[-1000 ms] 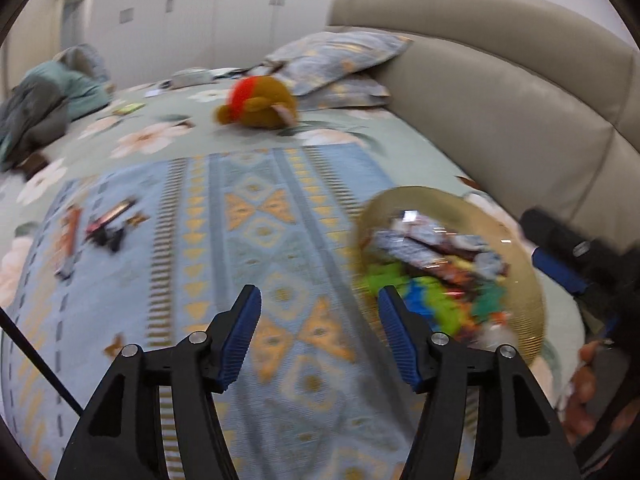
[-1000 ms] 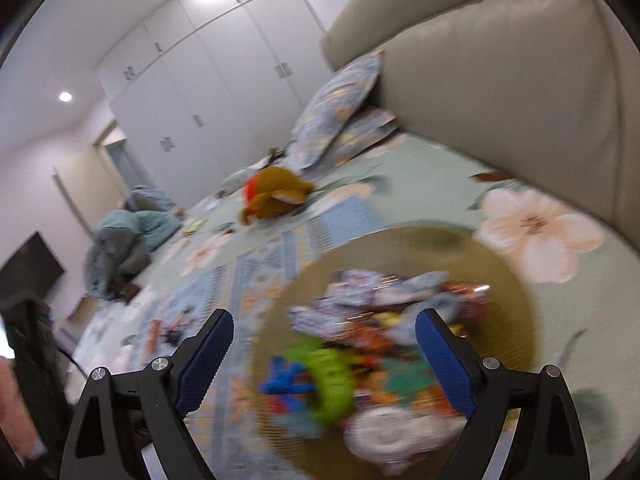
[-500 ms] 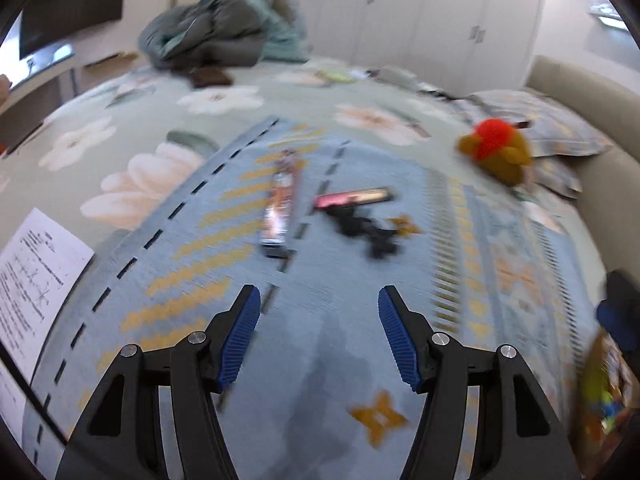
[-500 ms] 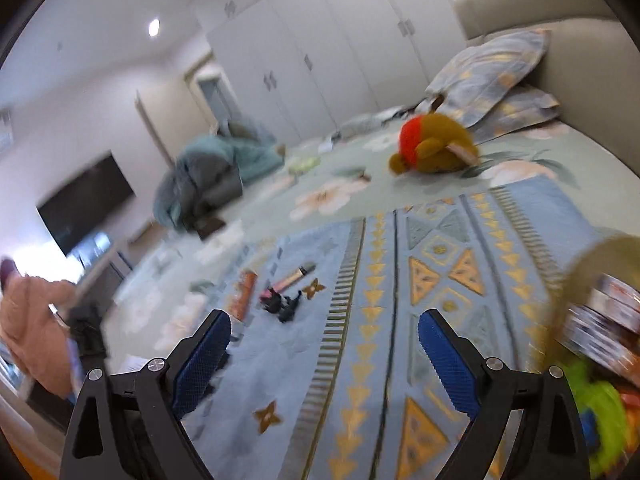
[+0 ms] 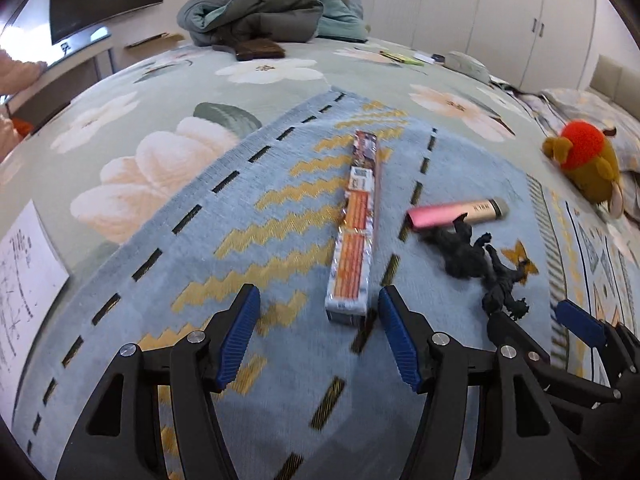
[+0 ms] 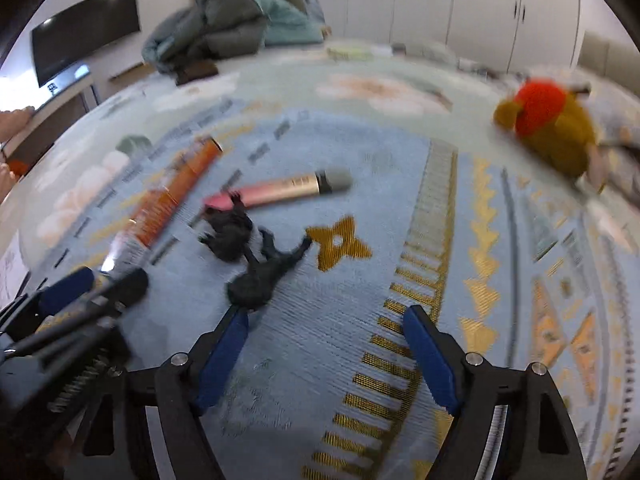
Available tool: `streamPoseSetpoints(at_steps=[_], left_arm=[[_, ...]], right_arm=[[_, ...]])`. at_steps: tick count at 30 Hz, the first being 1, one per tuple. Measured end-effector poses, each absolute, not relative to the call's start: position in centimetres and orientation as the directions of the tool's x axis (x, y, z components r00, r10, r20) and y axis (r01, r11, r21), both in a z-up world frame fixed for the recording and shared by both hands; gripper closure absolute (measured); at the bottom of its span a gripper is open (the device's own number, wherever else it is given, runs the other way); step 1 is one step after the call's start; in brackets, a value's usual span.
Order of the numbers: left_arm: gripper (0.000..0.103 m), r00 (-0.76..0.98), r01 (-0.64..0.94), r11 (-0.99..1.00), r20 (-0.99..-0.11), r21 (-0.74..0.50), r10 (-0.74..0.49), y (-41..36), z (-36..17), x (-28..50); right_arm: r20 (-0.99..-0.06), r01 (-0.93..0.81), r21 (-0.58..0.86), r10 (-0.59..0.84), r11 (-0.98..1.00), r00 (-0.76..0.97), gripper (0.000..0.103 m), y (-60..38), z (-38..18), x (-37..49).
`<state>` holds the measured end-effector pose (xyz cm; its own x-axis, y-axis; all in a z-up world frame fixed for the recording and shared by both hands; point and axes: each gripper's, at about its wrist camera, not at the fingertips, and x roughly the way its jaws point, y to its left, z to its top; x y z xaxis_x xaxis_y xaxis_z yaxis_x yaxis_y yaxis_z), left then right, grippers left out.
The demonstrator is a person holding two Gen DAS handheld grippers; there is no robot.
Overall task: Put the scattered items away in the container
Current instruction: 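Move both tools back to the printed box and black figures, then grasp the printed box with the left tool while the right tool grasps a black figure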
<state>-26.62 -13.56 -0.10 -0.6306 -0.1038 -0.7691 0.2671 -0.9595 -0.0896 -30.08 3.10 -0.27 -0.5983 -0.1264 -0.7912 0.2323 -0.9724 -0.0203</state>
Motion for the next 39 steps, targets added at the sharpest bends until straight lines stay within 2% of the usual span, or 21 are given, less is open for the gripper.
streamPoseSetpoints(at_steps=[5, 7, 9, 10, 11, 14, 15, 17, 18, 23, 29, 32, 35, 39], left_arm=[[0.044, -0.625, 0.308, -0.948, -0.768, -0.075, -0.142, -13.7, -0.3, -27.8], [0.044, -0.628, 0.315, -0.945, -0.766, -0.085, -0.140, -13.9, -0.3, -28.1], [0.052, -0.626, 0.342, -0.936, -0.763, -0.082, -0.162, -14.3, -0.4, -28.3], [0.057, -0.627, 0.350, -0.933, -0.761, -0.081, -0.170, -14.4, -0.4, -28.4], [0.060, -0.625, 0.359, -0.930, -0.761, -0.079, -0.177, -14.6, -0.5, -28.5], [0.065, -0.614, 0.370, -0.928, -0.763, -0.050, -0.204, -14.5, -0.4, -28.8], [0.067, -0.610, 0.369, -0.929, -0.764, -0.037, -0.211, -14.3, -0.4, -28.8], [0.078, -0.605, 0.346, -0.938, -0.764, 0.000, -0.223, -14.0, -0.1, -28.9], [0.081, -0.604, 0.333, -0.943, -0.763, 0.023, -0.232, -13.7, 0.0, -28.8], [0.086, -0.618, 0.280, -0.960, -0.760, 0.029, -0.203, -13.4, 0.5, -27.5], [0.088, -0.644, 0.181, -0.983, -0.750, 0.043, -0.151, -11.2, 1.5, -24.0], [0.088, -0.679, 0.095, -0.995, -0.728, 0.044, -0.097, -8.9, 3.1, -20.9], [0.087, -0.710, 0.021, -0.999, -0.703, 0.030, -0.036, -6.6, 5.4, -17.6], [0.088, -0.755, -0.100, -0.992, -0.644, -0.072, 0.123, -3.3, 9.5, -13.1]], right_arm=[[-0.783, 0.245, -0.063, -0.104, -0.967, -0.613, 0.028, 2.1, -0.3, -31.7], [-0.775, 0.260, -0.085, -0.100, -0.962, -0.623, 0.036, 1.6, -0.3, -31.7], [-0.766, 0.287, -0.115, -0.099, -0.951, -0.635, 0.056, 0.8, 0.0, -31.3], [-0.758, 0.306, -0.141, -0.096, -0.941, -0.645, 0.061, 0.2, -0.1, -31.1], [-0.752, 0.315, -0.164, -0.088, -0.935, -0.653, 0.070, -0.4, 0.0, -30.8], [-0.728, 0.332, -0.246, -0.052, -0.911, -0.684, 0.091, -1.7, 0.0, -30.1], [-0.718, 0.320, -0.264, -0.036, -0.910, -0.695, 0.091, -1.8, 0.1, -29.9], [-0.697, 0.282, -0.277, -0.010, -0.918, -0.717, 0.091, -1.2, 0.8, -29.2], [-0.690, 0.272, -0.266, -0.014, -0.925, -0.724, 0.091, -0.8, 1.2, -28.8], [-0.697, 0.208, -0.082, -0.093, -0.975, -0.711, 0.091, 3.6, 3.3, -25.7], [-0.701, 0.136, 0.122, -0.182, -0.983, -0.690, 0.091, 9.0, 5.0, -19.3], [-0.669, 0.096, 0.195, -0.204, -0.976, -0.715, 0.091, 12.1, 7.1, -15.0], [-0.619, 0.046, 0.217, -0.174, -0.975, -0.766, 0.091, 15.6, 9.9, -10.3], [-0.544, -0.059, 0.171, -0.045, -0.984, -0.838, 0.091, 20.7, 13.7, -4.7]])
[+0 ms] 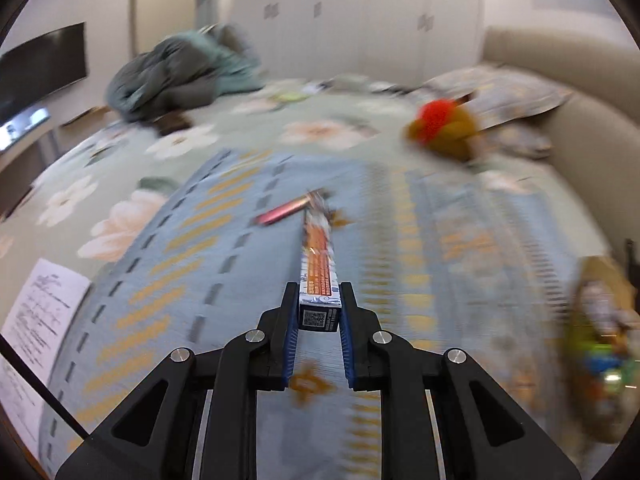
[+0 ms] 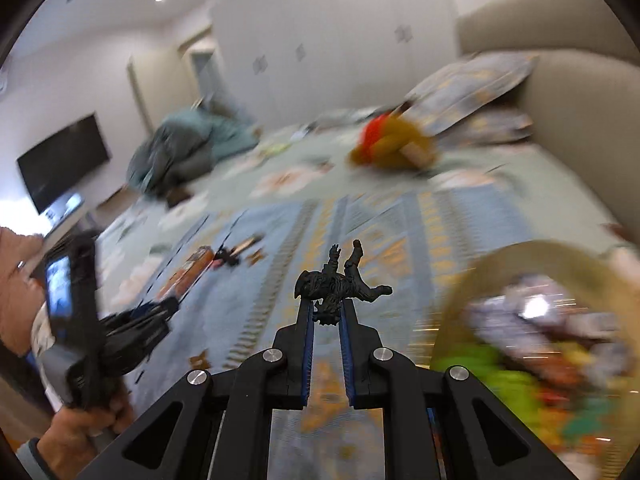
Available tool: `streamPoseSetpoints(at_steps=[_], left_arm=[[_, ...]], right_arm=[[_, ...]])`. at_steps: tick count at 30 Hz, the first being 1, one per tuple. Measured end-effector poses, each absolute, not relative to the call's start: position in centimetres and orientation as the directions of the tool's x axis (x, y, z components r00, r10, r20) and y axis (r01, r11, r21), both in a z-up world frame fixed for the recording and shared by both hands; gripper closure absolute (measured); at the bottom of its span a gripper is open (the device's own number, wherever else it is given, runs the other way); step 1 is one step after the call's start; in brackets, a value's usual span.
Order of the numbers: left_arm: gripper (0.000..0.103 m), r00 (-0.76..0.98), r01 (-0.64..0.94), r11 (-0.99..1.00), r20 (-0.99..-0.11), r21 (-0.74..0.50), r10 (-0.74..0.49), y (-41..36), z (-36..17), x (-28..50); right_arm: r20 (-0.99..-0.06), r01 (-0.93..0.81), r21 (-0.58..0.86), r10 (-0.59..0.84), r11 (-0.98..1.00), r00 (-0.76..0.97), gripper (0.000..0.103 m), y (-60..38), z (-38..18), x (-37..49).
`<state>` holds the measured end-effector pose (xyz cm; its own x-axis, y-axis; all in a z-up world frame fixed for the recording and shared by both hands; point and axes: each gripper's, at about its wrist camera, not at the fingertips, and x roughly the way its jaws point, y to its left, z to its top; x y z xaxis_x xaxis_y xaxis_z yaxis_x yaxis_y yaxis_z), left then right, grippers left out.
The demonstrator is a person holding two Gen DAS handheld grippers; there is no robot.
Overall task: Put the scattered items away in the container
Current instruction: 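Grasp the printed box with the left tool while the right tool grasps a black figure, then carry the box and black figure over the plate and open both tools, then reach the right tool to the pink lighter and close on it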
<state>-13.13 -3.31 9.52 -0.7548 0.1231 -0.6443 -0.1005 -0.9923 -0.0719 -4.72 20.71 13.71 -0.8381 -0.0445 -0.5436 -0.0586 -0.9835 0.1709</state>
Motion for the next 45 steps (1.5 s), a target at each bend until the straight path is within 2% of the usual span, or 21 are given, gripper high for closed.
streamPoseSetpoints(at_steps=[6, 10, 14, 15, 17, 19, 20, 21, 23, 28, 31, 34, 38, 43, 45], left_arm=[[0.088, -0.740, -0.367, -0.913, -0.539, -0.179, 0.403, 5.0, 16.0, -7.6], [0.088, -0.709, -0.509, -0.840, -0.462, -0.187, 0.533, 10.6, 19.0, -4.8], [0.087, -0.615, -0.610, -0.758, -0.465, -0.232, 0.637, 14.8, 19.9, -4.0], [0.087, -0.608, -0.611, -0.760, -0.482, -0.224, 0.631, 15.4, 19.6, -4.1], [0.075, -0.599, -0.601, -0.768, -0.512, -0.220, 0.616, 15.5, 18.7, -4.4], [0.074, -0.572, -0.568, -0.782, -0.560, -0.257, 0.599, 14.3, 17.1, -5.3], [0.074, -0.562, -0.544, -0.792, -0.581, -0.277, 0.589, 13.5, 16.5, -5.7], [0.074, -0.547, -0.508, -0.807, -0.611, -0.302, 0.573, 12.4, 15.7, -6.4], [0.073, -0.523, -0.408, -0.848, -0.675, -0.338, 0.520, 9.5, 13.7, -8.0], [0.073, -0.604, -0.097, -0.958, -0.748, -0.271, 0.274, 0.1, 8.9, -9.4], [0.073, -0.585, 0.065, -0.953, -0.785, -0.297, 0.204, -5.2, 6.1, -9.7], [0.073, -0.559, 0.169, -0.930, -0.809, -0.325, 0.181, -8.6, 4.2, -10.8], [0.073, -0.588, 0.174, -0.917, -0.785, -0.358, 0.195, -9.4, 4.2, -12.7], [0.073, -0.635, 0.087, -0.950, -0.751, -0.300, 0.179, -6.7, 5.5, -18.9], [0.069, -0.633, 0.073, -0.947, -0.748, -0.313, 0.198, -5.9, 5.5, -22.0]], right_arm=[[-0.506, -0.229, 0.140, 0.129, -0.963, -0.853, 0.091, 27.6, 16.7, -0.4], [-0.513, -0.318, 0.155, 0.199, -0.935, -0.835, 0.091, 31.3, 17.0, 1.5], [-0.526, -0.357, 0.165, 0.224, -0.919, -0.820, 0.091, 33.1, 16.7, 2.8], [-0.533, -0.360, 0.164, 0.225, -0.918, -0.816, 0.091, 33.4, 16.5, 2.8], [-0.572, -0.342, 0.175, 0.187, -0.923, -0.798, 0.091, 33.9, 15.9, 2.3], [-0.611, -0.338, 0.187, 0.160, -0.923, -0.775, 0.088, 34.1, 15.1, 2.0], [-0.618, -0.346, 0.183, 0.166, -0.920, -0.768, 0.075, 34.0, 14.7, 2.1], [-0.621, -0.360, 0.180, 0.178, -0.916, -0.764, 0.052, 33.8, 14.4, 2.2], [-0.601, -0.387, 0.204, 0.197, -0.899, -0.775, 0.031, 33.9, 14.0, 2.7], [-0.562, -0.399, 0.336, 0.158, -0.853, -0.812, 0.029, 33.3, 13.9, 3.7], [-0.537, -0.305, 0.446, 0.021, -0.842, -0.843, 0.028, 31.2, 13.7, 2.8], [-0.523, -0.165, 0.479, -0.129, -0.862, -0.842, 0.026, 27.0, 13.7, 0.1], [-0.509, -0.068, 0.456, -0.196, -0.887, -0.838, 0.025, 21.9, 13.9, -5.0], [-0.464, -0.008, 0.536, -0.287, -0.844, -0.838, 0.025, 17.8, 15.4, -13.6], [-0.469, 0.023, 0.517, -0.305, -0.856, -0.829, 0.024, 16.0, 16.4, -18.7]])
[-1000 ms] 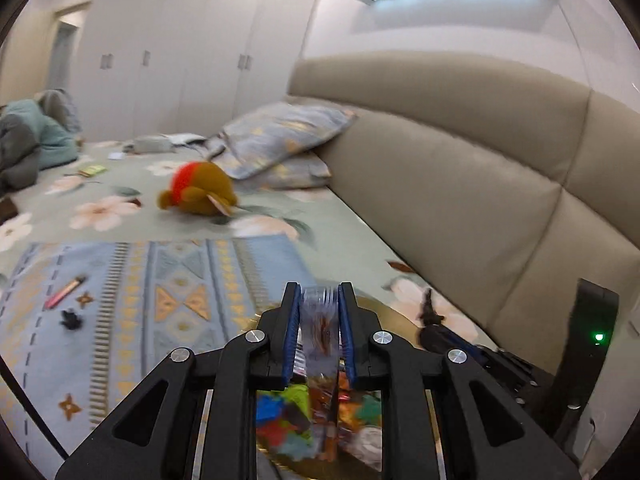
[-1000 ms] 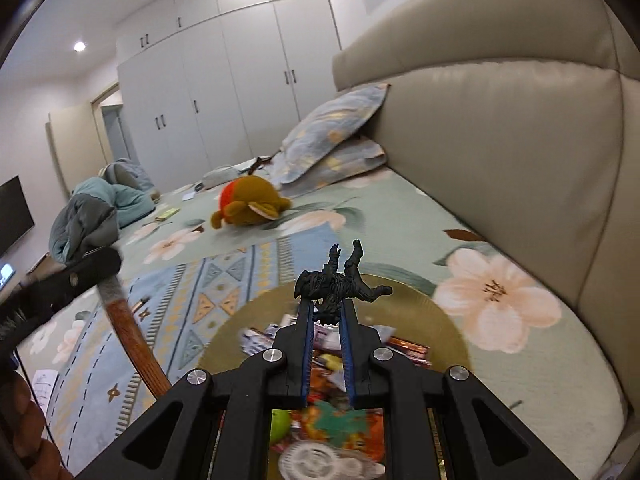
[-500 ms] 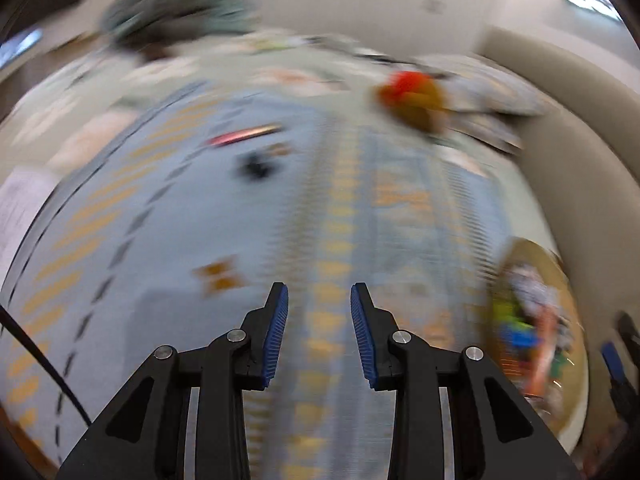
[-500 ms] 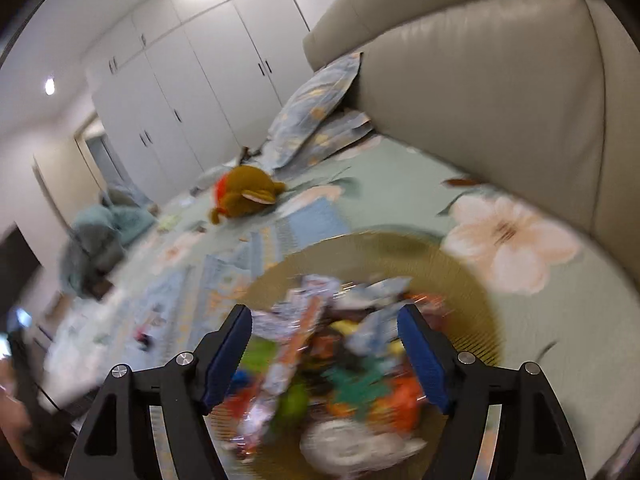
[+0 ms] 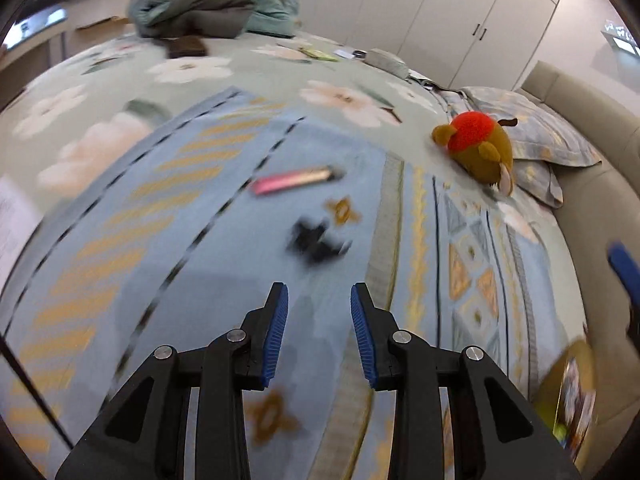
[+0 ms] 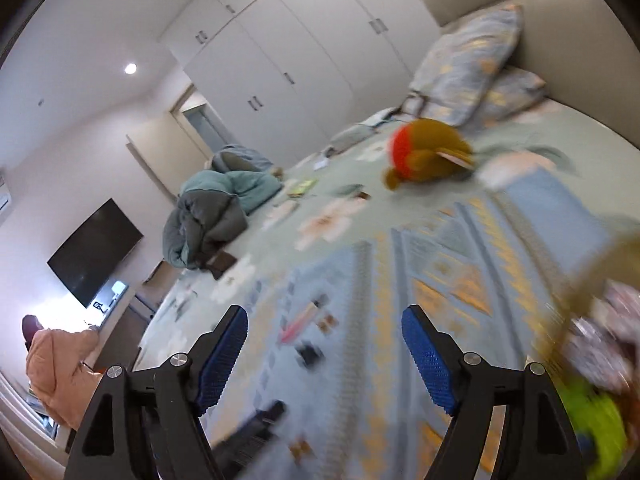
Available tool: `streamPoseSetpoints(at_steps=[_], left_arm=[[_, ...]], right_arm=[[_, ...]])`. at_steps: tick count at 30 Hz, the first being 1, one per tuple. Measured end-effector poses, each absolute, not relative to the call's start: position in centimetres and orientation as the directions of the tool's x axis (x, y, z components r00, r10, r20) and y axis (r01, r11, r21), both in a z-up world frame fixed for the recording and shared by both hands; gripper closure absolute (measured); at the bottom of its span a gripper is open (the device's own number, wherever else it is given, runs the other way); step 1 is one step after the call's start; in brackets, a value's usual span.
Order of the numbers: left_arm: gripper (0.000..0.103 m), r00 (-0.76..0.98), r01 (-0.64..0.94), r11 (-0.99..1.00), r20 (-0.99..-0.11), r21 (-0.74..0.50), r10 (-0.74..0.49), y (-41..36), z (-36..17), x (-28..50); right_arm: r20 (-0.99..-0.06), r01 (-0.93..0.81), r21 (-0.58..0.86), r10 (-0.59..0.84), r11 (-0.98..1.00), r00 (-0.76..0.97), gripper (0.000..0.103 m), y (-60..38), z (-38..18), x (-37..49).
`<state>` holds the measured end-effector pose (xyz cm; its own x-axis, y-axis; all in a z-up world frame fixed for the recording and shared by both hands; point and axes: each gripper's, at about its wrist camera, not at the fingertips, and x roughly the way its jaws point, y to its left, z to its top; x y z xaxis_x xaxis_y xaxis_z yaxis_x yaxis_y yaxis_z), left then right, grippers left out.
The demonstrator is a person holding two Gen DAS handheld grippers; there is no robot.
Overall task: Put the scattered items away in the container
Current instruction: 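Reach the right tool to the pink lighter and close on it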
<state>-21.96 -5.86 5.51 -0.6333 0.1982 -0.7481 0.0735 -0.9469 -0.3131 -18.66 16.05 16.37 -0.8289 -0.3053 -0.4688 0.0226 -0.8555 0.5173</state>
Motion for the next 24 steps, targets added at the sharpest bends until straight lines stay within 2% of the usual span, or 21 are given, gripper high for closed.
streamPoseSetpoints(at_steps=[2, 4, 5, 7, 8, 9, 10, 11, 13, 18, 20, 21, 23, 24], left_arm=[[0.056, -0.623, 0.119, -0.943, -0.762, -0.311, 0.173, -5.3, 4.0, -25.7], [0.055, -0.598, 0.192, -0.941, -0.793, -0.280, 0.115, -5.2, 1.6, -28.2], [0.052, -0.590, 0.203, -0.934, -0.798, -0.295, 0.124, -5.2, -0.1, -29.0], [0.045, -0.675, 0.150, -0.935, -0.724, -0.322, 0.141, -5.0, -0.6, -28.2], [0.045, -0.690, 0.149, -0.916, -0.703, -0.373, 0.174, -5.7, -0.5, -27.9], [0.047, -0.708, 0.149, -0.877, -0.669, -0.456, 0.228, -7.0, -0.8, -27.8], [0.062, -0.714, 0.170, -0.850, -0.657, -0.498, 0.242, -7.8, -1.0, -27.7], [0.073, -0.712, 0.196, -0.825, -0.656, -0.529, 0.251, -9.0, -1.2, -27.7], [0.078, -0.692, 0.171, -0.823, -0.661, -0.541, 0.290, -10.5, -1.0, -27.8], [0.087, -0.699, 0.122, -0.909, -0.685, -0.398, 0.206, -11.9, 2.2, -26.3], [0.088, -0.710, 0.108, -0.912, -0.672, -0.396, 0.208, -13.1, 3.4, -25.0], [0.088, -0.715, 0.103, -0.915, -0.668, -0.389, 0.204, -13.7, 3.9, -24.3], [0.087, -0.730, 0.091, -0.929, -0.659, -0.358, 0.182, -14.8, 5.0, -22.5], [0.087, -0.733, 0.089, -0.938, -0.660, -0.335, 0.166, -15.3, 5.3, -21.8]], right_arm=[[-0.521, 0.064, 0.518, -0.374, -0.853, -0.767, 0.024, 14.5, 16.2, -24.6], [-0.572, 0.091, 0.576, -0.481, -0.812, -0.665, 0.024, 13.5, 14.4, -30.5], [-0.591, 0.095, 0.614, -0.536, -0.784, -0.602, 0.024, 13.2, 12.9, -33.2], [-0.635, 0.037, 0.649, -0.568, -0.759, -0.524, 0.024, 13.4, 9.8, -36.9], [-0.676, -0.014, 0.639, -0.552, -0.769, -0.489, 0.025, 13.4, 7.7, -38.6], [-0.715, -0.053, 0.613, -0.525, -0.789, -0.462, 0.026, 13.3, 5.8, -39.7], [-0.733, -0.073, 0.599, -0.510, -0.797, -0.451, 0.027, 13.3, 4.5, -40.2], [-0.736, -0.090, 0.603, -0.510, -0.792, -0.446, 0.031, 13.1, 3.1, -40.6], [-0.714, -0.087, 0.644, -0.556, -0.760, -0.426, 0.033, 12.4, 1.1, -41.0], [-0.724, 0.030, 0.584, -0.538, -0.811, -0.432, 0.035, 7.9, 0.7, -41.3], [-0.759, 0.054, 0.519, -0.488, -0.853, -0.431, 0.034, 5.1, 0.5, -41.4], [-0.792, 0.089, 0.427, -0.420, -0.900, -0.444, 0.034, 3.5, 0.5, -41.4], [-0.841, 0.169, 0.197, -0.255, -0.966, -0.477, 0.034, 0.3, -0.1, -40.6], [-0.850, 0.210, 0.033, -0.138, -0.977, -0.509, 0.034, -1.8, -0.5, -40.0]])
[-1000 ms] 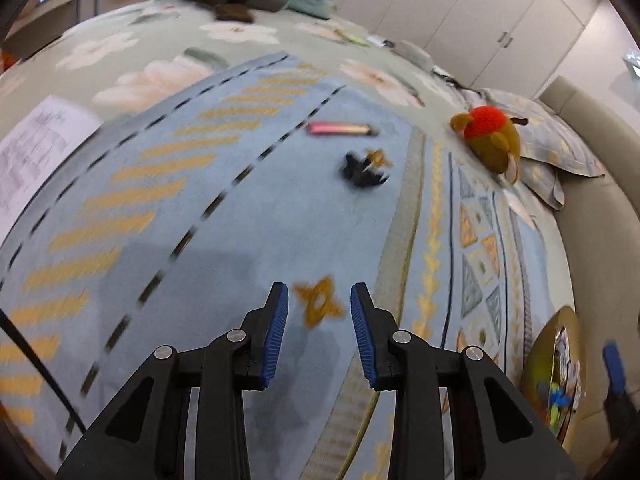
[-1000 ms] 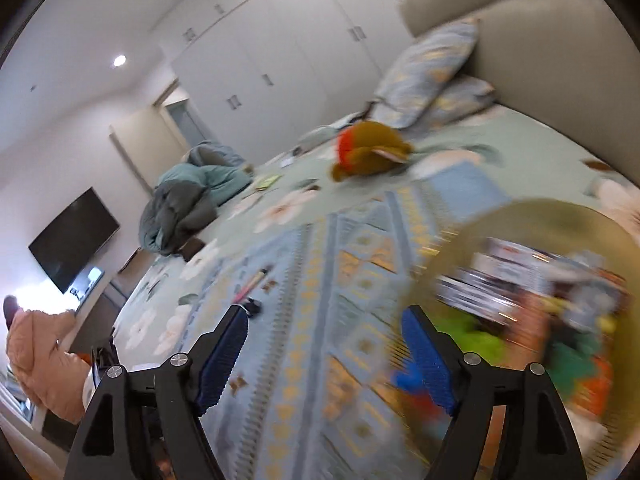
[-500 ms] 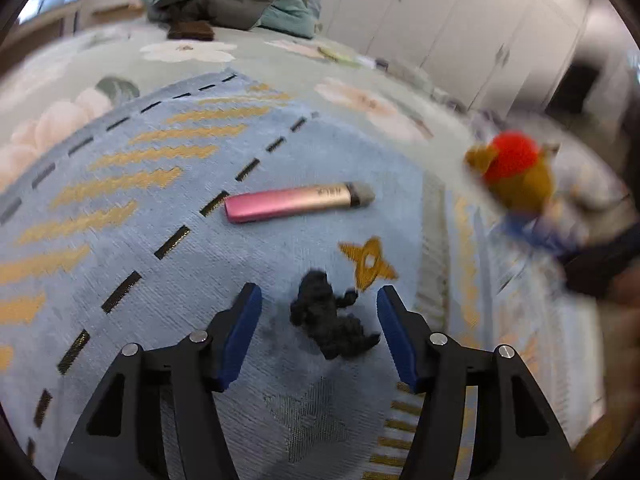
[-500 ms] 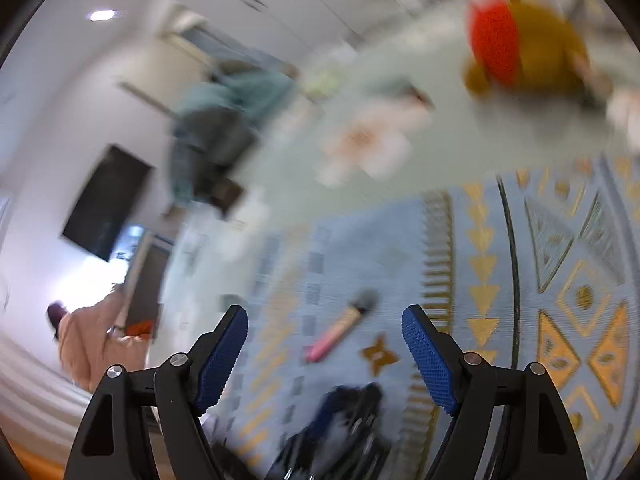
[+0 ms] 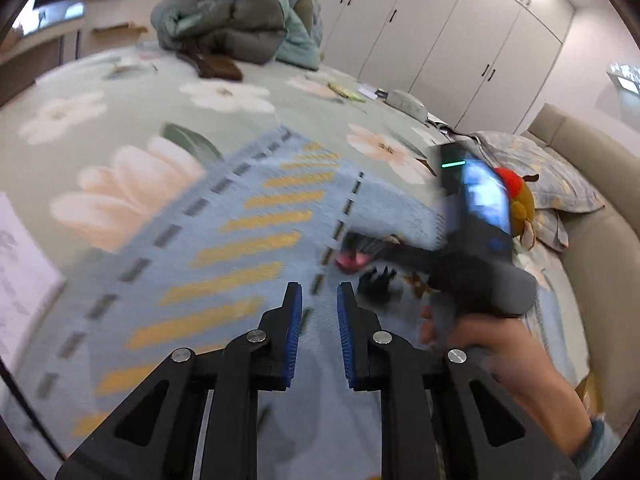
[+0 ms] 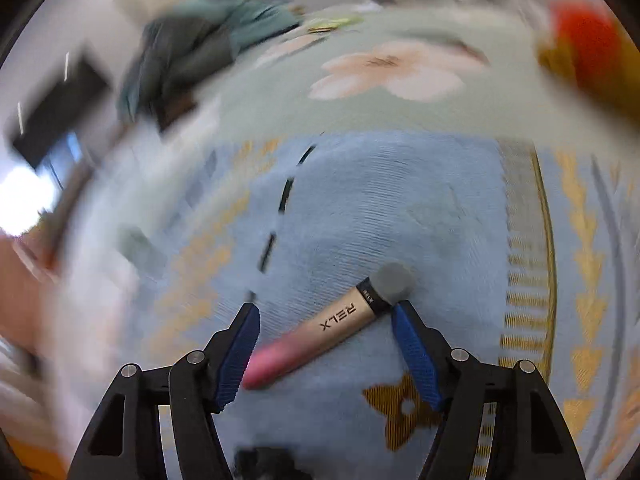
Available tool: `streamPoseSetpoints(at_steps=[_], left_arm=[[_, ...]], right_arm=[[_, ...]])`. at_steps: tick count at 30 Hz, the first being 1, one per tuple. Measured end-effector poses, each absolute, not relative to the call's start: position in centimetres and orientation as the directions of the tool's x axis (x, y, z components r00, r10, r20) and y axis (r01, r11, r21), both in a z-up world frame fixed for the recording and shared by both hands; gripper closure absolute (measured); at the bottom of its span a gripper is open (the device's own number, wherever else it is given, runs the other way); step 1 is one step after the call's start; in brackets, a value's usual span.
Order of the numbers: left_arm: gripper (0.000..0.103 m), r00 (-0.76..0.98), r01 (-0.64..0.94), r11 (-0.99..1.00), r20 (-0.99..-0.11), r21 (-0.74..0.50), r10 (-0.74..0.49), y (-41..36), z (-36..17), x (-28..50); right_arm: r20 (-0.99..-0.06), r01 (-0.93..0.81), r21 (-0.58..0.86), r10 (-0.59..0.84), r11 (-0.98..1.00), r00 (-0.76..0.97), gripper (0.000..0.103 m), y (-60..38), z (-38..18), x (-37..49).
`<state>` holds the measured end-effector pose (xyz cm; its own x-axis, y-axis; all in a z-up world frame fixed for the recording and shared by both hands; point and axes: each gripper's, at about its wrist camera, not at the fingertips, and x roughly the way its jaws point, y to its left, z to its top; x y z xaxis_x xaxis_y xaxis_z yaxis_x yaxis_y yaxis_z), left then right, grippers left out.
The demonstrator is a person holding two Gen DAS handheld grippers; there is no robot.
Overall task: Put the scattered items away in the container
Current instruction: 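Reach the right tool to the pink lighter and close on it, then grasp the last black figure with the left tool while the right tool holds the lighter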
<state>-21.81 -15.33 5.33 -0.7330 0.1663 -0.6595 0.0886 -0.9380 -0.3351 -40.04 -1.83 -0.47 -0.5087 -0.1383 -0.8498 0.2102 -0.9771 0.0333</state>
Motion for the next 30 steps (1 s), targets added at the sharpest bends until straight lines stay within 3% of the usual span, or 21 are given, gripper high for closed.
streamPoseSetpoints(at_steps=[1, 4, 6, 9, 12, 14, 15, 19, 23, 26, 28, 30], left_arm=[[0.088, -0.733, 0.090, -0.945, -0.663, -0.315, 0.151, -16.2, 5.6, -21.3], [0.087, -0.724, 0.090, -0.959, -0.678, -0.269, 0.122, -16.6, 5.8, -21.0], [0.087, -0.704, 0.084, -0.952, -0.694, -0.295, 0.153, -16.5, 5.5, -21.3], [0.087, -0.682, 0.080, -0.935, -0.703, -0.346, 0.202, -15.8, 4.8, -22.4], [0.084, -0.678, 0.078, -0.927, -0.702, -0.366, 0.220, -14.7, 4.0, -24.2], [0.073, -0.651, 0.074, -0.916, -0.715, -0.393, 0.254, -13.9, 3.2, -25.0], [0.073, -0.631, 0.077, -0.914, -0.729, -0.399, 0.265, -13.4, 2.7, -25.5], [0.069, -0.554, 0.139, -0.892, -0.781, -0.430, 0.290, -11.2, 0.7, -28.0], [0.051, -0.606, 0.198, -0.860, -0.748, -0.470, 0.270, -10.3, 0.8, -29.0], [0.051, -0.625, 0.225, -0.912, -0.769, -0.342, 0.133, -8.1, 0.0, -29.7], [0.051, -0.638, 0.201, -0.955, -0.769, -0.220, 0.043, -6.4, -0.2, -30.0], [0.057, -0.630, 0.217, -0.958, -0.777, -0.186, 0.008, -6.2, -0.2, -30.1]], right_arm=[[-0.842, 0.218, -0.058, -0.069, -0.974, -0.534, 0.035, -3.0, -0.7, -39.6], [-0.843, 0.197, 0.001, -0.107, -0.980, -0.527, 0.051, -2.2, -0.2, -39.5], [-0.844, 0.203, 0.035, -0.138, -0.979, -0.518, 0.079, -1.2, 0.3, -39.3], [-0.828, 0.163, 0.048, -0.131, -0.985, -0.545, 0.093, 0.6, 0.7, -38.6], [-0.759, 0.030, -0.047, 0.016, -0.998, -0.651, 0.093, 2.8, 0.8, -36.9], [-0.756, -0.051, 0.065, -0.016, -0.997, -0.654, 0.093, 6.1, 0.5, -36.6], [-0.759, -0.072, 0.125, -0.048, -0.990, -0.649, 0.093, 7.3, 0.5, -36.6], [-0.765, -0.049, 0.043, -0.001, -0.998, -0.643, 0.093, 7.3, 0.7, -36.3], [-0.772, -0.033, 0.083, -0.043, -0.996, -0.635, 0.093, 8.3, 0.6, -36.1], [-0.771, -0.041, 0.186, -0.120, -0.982, -0.625, 0.093, 9.3, 0.1, -36.2], [-0.770, -0.037, 0.197, -0.132, -0.980, -0.624, 0.093, 9.3, 0.0, -36.3], [-0.770, -0.032, 0.189, -0.128, -0.981, -0.625, 0.093, 9.2, 0.0, -36.1]])
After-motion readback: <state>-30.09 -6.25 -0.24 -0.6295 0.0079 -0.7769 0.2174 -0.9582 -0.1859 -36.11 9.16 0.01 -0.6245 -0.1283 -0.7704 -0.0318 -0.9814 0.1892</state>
